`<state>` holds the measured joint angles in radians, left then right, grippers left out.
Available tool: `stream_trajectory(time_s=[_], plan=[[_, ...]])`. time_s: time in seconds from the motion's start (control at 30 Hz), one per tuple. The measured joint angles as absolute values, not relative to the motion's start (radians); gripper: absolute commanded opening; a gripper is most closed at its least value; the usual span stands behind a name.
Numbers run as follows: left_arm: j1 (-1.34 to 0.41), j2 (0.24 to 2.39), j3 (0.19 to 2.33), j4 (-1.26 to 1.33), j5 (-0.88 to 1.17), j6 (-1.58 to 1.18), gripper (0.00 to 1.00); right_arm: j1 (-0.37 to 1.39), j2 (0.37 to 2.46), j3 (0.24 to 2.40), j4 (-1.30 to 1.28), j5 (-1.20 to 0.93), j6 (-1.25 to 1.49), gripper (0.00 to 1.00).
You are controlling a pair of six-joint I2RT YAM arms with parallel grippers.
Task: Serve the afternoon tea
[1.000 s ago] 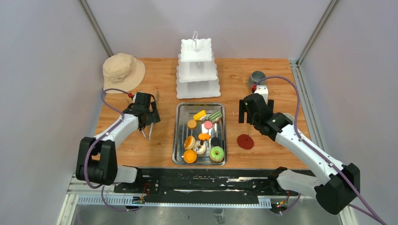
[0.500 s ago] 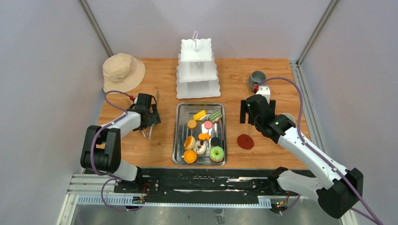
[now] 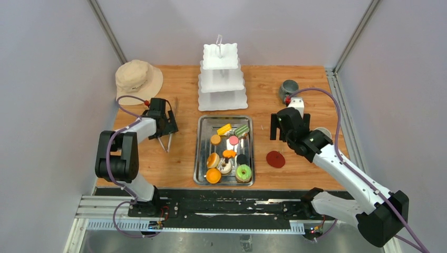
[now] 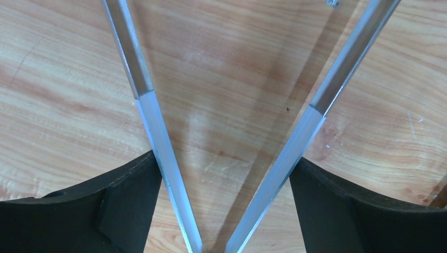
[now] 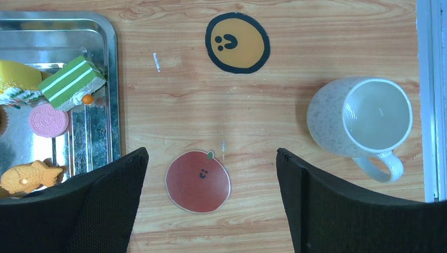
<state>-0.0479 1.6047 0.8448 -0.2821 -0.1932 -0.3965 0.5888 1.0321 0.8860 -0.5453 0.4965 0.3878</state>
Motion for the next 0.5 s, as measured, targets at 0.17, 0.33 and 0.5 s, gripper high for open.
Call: stream_trajectory(time_s=[0.17,0.33,0.5], plan=[[-0.048,1.617,0.858,-0.278,-0.177,-0.366,0.6,0.589,1.032,0.886,-0.546,0.496,0.388,0.9],[-0.047,1.62,0.87,-0.292,-0.145,-0.337,0.5,0.589,1.04,0.886,-0.545,0.496,0.388,0.9],[-0.047,1.65,0.938,-0.396,-0.091,-0.277,0.58,0.589,1.067,0.886,-0.545,0.492,0.388,0.9]])
